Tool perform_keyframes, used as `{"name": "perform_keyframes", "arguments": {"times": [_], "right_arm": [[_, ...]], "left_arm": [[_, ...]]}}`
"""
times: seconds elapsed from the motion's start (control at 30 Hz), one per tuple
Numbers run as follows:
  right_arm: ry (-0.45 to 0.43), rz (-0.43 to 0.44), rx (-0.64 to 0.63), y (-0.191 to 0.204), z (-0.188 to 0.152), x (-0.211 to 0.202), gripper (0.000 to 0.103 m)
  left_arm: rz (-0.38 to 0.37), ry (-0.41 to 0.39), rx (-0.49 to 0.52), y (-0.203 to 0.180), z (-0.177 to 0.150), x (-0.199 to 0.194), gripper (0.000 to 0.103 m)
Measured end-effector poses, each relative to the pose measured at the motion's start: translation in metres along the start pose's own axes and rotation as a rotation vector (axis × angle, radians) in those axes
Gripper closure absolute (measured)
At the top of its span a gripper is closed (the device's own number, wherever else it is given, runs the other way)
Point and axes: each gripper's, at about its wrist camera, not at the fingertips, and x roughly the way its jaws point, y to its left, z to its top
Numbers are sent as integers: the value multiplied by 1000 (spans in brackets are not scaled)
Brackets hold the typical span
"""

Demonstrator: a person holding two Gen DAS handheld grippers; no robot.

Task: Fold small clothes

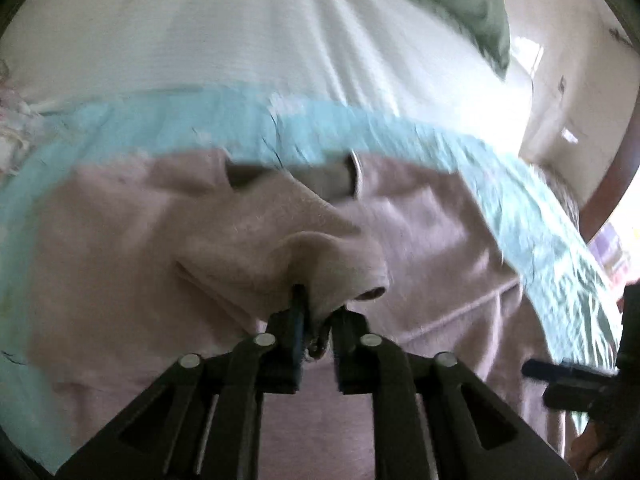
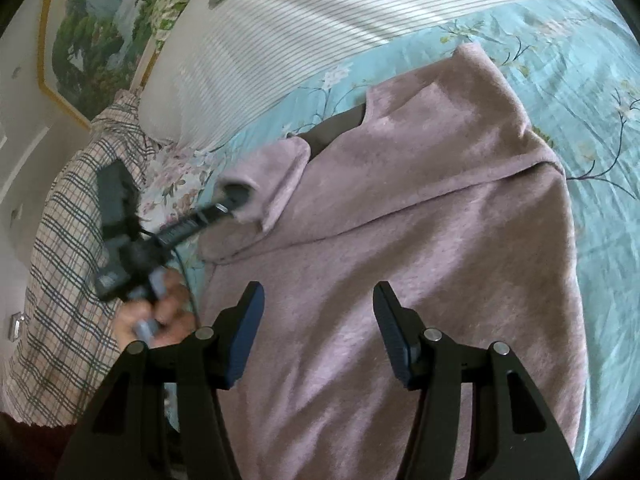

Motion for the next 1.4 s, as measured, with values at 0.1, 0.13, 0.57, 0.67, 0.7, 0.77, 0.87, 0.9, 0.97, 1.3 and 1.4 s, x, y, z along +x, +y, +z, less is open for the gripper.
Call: {"name": "perform_keyframes", "arguments": {"times": [0.1, 0.13, 0.57, 0.67, 0.7, 0.77, 0.87, 0.9, 0.97, 1.3, 1.4], "right_arm": [[-12, 9, 24, -5, 6, 1, 45], [-16, 16, 32, -6, 9, 1, 45], [52, 73, 49, 15, 48, 77, 45], [68, 26, 78, 16, 54, 103, 45], [70, 6, 96, 14, 57, 114, 45], [83, 11, 113, 11, 59, 127, 45], [115, 26, 113, 9, 61, 146, 76], [114, 40, 115, 8, 63, 144, 97], [70, 46, 89, 9, 67, 128, 97], [-159, -204, 39, -56, 121, -3, 98], [-147, -255, 65, -81, 123, -8, 98]], "left_arm": [[8, 17, 6, -2, -13, 0, 60], [16, 7, 2, 1, -17, -7, 49], [245, -31, -159, 103, -64, -76, 46], [264, -16, -245, 132, -67, -72, 46], [267, -12, -257, 137, -67, -71, 46], [274, 3, -266, 143, -65, -65, 46], [287, 40, -265, 147, -63, -51, 46], [291, 47, -265, 147, -63, -48, 46], [298, 47, -257, 148, -62, -44, 46], [310, 39, -272, 152, -51, -36, 46], [343, 22, -322, 159, -49, -36, 47]]}}
